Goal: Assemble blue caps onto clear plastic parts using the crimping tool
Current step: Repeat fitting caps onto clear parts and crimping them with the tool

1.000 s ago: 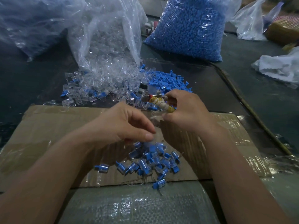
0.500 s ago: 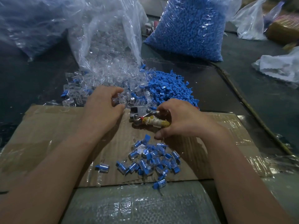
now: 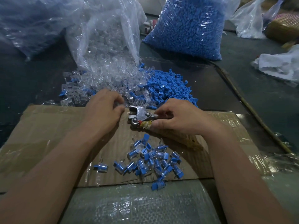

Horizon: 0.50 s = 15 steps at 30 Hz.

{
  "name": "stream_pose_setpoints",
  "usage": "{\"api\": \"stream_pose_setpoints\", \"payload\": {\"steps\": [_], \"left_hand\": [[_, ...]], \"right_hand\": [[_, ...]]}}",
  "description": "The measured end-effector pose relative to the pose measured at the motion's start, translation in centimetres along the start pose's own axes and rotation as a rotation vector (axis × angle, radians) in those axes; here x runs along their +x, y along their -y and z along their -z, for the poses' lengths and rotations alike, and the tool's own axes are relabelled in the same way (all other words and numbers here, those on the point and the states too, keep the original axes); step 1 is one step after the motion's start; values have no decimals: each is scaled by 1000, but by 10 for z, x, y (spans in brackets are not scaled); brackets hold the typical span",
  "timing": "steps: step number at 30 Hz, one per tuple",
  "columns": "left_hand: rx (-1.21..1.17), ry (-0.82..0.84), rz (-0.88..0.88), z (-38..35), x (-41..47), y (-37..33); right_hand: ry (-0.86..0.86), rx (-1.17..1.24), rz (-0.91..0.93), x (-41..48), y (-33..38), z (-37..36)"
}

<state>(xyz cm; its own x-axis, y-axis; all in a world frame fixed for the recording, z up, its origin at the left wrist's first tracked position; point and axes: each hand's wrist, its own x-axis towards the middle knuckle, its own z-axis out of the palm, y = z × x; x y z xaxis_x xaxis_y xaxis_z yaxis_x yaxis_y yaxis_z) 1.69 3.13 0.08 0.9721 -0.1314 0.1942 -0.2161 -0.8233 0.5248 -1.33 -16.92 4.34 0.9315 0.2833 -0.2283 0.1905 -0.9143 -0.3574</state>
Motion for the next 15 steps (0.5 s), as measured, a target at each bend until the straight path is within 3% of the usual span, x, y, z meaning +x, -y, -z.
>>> {"api": "stream_pose_setpoints", "payload": {"steps": [4, 11, 15], "left_hand": [[-6, -22, -5, 2, 1, 0], [-100, -124, -6, 5, -3, -3], [-142, -147, -3, 6, -5, -6]], "right_hand": [[-64, 114, -14, -2, -2, 1], [-480, 196, -202, 1, -23, 9], [-617, 220, -303, 4, -34, 8]]}}
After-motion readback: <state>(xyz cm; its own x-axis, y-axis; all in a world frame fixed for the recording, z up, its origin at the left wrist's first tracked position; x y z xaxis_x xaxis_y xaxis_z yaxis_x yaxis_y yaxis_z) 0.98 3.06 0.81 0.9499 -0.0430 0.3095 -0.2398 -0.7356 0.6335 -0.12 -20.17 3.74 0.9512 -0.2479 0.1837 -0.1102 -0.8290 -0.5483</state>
